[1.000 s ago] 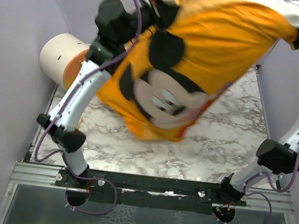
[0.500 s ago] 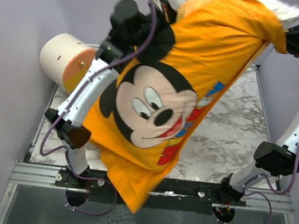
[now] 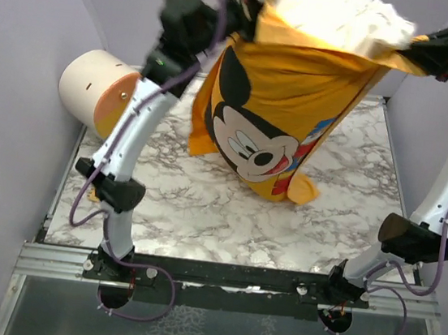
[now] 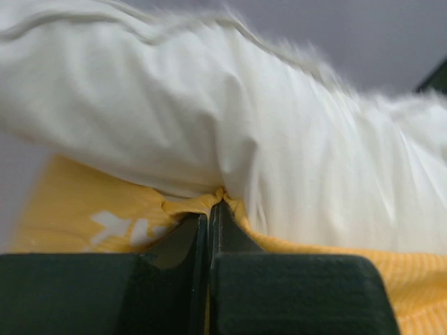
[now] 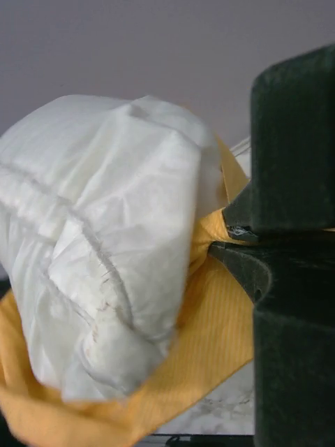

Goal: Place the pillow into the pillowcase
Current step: Stuff the pillow into the pillowcase.

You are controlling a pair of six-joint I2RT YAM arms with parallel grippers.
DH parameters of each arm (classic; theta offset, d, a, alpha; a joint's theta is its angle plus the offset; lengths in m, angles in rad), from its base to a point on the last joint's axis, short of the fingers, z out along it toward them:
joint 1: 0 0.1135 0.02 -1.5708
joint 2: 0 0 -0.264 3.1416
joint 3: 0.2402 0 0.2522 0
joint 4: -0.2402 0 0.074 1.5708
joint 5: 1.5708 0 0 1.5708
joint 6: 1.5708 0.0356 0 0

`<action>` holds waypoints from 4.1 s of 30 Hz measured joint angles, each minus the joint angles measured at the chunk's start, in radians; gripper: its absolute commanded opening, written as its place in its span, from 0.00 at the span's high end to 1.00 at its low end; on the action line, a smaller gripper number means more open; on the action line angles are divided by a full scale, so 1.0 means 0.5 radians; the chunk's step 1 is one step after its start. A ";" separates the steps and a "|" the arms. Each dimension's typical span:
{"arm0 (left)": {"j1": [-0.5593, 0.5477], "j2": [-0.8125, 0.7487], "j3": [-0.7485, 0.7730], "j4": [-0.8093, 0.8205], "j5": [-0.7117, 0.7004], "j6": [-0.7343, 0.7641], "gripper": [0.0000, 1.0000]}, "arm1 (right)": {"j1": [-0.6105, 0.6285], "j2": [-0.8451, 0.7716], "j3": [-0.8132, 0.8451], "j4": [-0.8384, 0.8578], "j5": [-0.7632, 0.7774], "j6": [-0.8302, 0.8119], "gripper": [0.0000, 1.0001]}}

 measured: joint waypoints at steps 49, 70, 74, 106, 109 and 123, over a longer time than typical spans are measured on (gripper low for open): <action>-0.464 0.148 -0.394 0.578 -0.032 -0.098 1.00 | -0.465 0.089 0.115 0.105 -0.091 0.340 1.00; -0.716 -0.089 -0.342 0.597 0.009 0.089 1.00 | -0.190 0.022 -0.307 0.173 -0.024 0.376 1.00; -0.218 0.124 0.135 0.382 0.175 -0.174 1.00 | 0.362 -0.063 -0.244 -0.152 0.228 -0.022 1.00; -0.159 0.631 0.072 1.238 0.130 -0.775 1.00 | -0.584 0.246 0.113 0.610 0.182 0.731 1.00; -0.162 0.491 -0.194 1.290 0.214 -0.771 1.00 | -0.593 0.231 0.140 0.924 0.169 0.946 1.00; 0.161 -0.880 -2.586 1.176 0.458 -0.295 1.00 | 0.260 -1.141 -2.476 1.838 -0.291 0.964 0.80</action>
